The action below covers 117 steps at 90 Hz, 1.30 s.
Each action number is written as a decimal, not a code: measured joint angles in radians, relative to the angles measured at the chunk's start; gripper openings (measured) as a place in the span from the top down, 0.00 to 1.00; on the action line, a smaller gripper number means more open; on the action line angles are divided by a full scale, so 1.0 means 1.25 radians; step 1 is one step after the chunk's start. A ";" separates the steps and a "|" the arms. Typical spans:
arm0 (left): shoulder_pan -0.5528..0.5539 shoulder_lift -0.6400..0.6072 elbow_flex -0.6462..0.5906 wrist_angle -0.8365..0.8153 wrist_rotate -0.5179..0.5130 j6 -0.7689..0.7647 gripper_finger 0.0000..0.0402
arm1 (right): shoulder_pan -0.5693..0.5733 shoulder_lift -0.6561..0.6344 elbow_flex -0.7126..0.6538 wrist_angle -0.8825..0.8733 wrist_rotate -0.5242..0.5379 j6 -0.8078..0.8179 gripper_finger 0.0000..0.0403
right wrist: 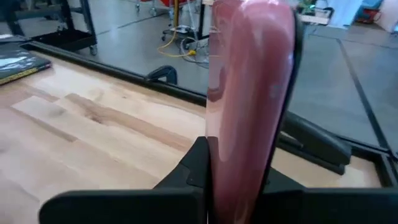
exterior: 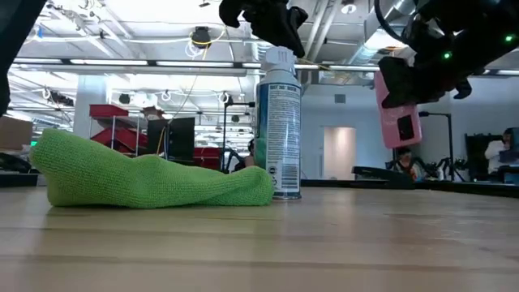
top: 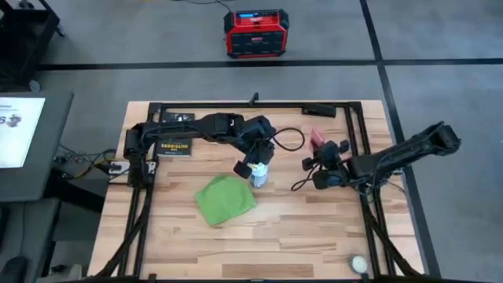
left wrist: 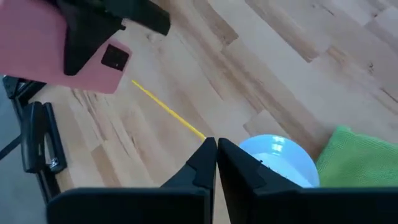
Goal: Apply microfiber cloth
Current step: Spray the pink cellphone using the spray bottle
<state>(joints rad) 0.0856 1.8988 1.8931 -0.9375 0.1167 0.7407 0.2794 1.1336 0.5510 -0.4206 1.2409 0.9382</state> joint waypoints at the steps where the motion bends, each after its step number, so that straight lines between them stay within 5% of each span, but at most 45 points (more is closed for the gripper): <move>1: 0.000 0.000 0.000 0.000 0.000 -0.002 1.00 | 0.003 0.000 0.000 0.002 -0.001 -0.002 0.97; 50: -0.003 0.000 -0.001 0.003 -0.008 -0.018 1.00 | 0.077 -0.002 0.000 0.052 -0.007 -0.057 0.97; 65: -0.013 0.003 0.010 0.016 -0.067 0.007 1.00 | 0.080 -0.002 0.000 0.008 -0.006 -0.013 0.97; 117: -0.009 0.002 -0.060 0.057 -0.062 0.003 1.00 | 0.080 -0.002 0.000 -0.047 0.007 0.046 0.97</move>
<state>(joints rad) 0.0742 1.9015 1.8176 -0.8659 0.0394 0.7441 0.3790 1.1309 0.5510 -0.4790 1.2496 0.9958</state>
